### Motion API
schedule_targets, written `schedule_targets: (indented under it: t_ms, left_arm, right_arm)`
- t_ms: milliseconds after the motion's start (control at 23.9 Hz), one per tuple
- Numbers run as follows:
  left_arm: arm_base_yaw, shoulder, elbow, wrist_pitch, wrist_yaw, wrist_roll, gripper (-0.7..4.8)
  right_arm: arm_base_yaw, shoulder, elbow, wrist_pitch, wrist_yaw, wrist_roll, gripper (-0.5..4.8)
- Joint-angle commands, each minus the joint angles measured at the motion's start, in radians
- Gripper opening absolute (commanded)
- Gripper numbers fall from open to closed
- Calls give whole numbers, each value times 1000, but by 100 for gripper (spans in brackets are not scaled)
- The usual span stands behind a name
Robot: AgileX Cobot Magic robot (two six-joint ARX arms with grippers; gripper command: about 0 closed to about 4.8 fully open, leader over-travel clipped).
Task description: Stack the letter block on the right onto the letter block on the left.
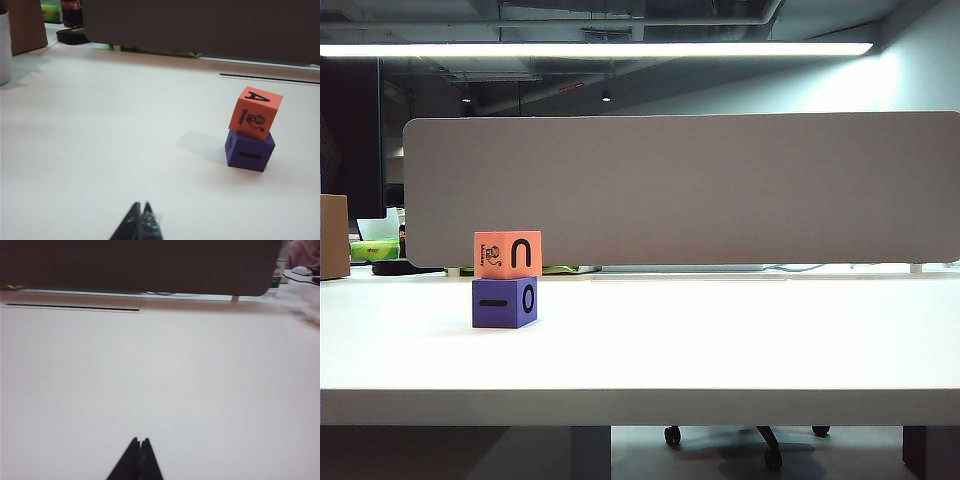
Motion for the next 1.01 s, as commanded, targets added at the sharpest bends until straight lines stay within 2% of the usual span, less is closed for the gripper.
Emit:
schedule_targets:
  t_ms: [42, 210, 1006]
  left_arm:
    - [-2, 0, 5, 9, 2, -3, -5]
    - [-2, 0, 5, 9, 2, -3, -5]
    - [-2, 0, 5, 9, 2, -3, -5]
  right_arm:
    - [-13, -2, -3, 16, -5, 5, -5]
    - [-38, -2, -3, 16, -71, 5, -5]
    - [-40, -2, -3, 12, -71, 5, -5]
